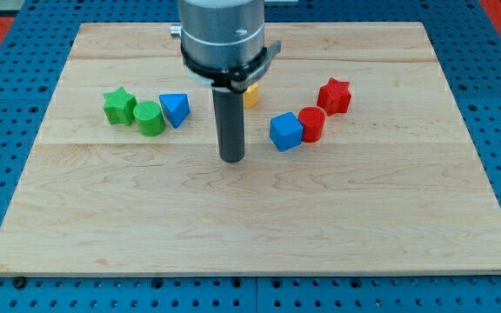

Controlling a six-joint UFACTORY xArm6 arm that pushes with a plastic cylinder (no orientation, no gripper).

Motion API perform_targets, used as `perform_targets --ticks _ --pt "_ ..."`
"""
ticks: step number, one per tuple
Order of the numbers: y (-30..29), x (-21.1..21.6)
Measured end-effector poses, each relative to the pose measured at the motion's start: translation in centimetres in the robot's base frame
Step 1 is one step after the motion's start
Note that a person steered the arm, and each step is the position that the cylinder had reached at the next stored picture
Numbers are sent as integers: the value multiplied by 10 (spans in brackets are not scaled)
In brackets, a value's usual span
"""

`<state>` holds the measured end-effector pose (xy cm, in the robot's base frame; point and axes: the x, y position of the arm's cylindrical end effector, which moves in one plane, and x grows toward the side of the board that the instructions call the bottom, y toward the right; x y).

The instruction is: Touch the bottom of blue triangle

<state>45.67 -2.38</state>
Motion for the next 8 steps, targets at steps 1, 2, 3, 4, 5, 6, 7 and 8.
perform_targets --ticks 1,2,3,4,5,6,7,8 --pt "28 -21" --pt "79 -29" --pt "78 -26" --pt "-22 12" --pt "-120 -1" --pt "-214 -18" --pt "-232 -44" --pt "-232 -96"
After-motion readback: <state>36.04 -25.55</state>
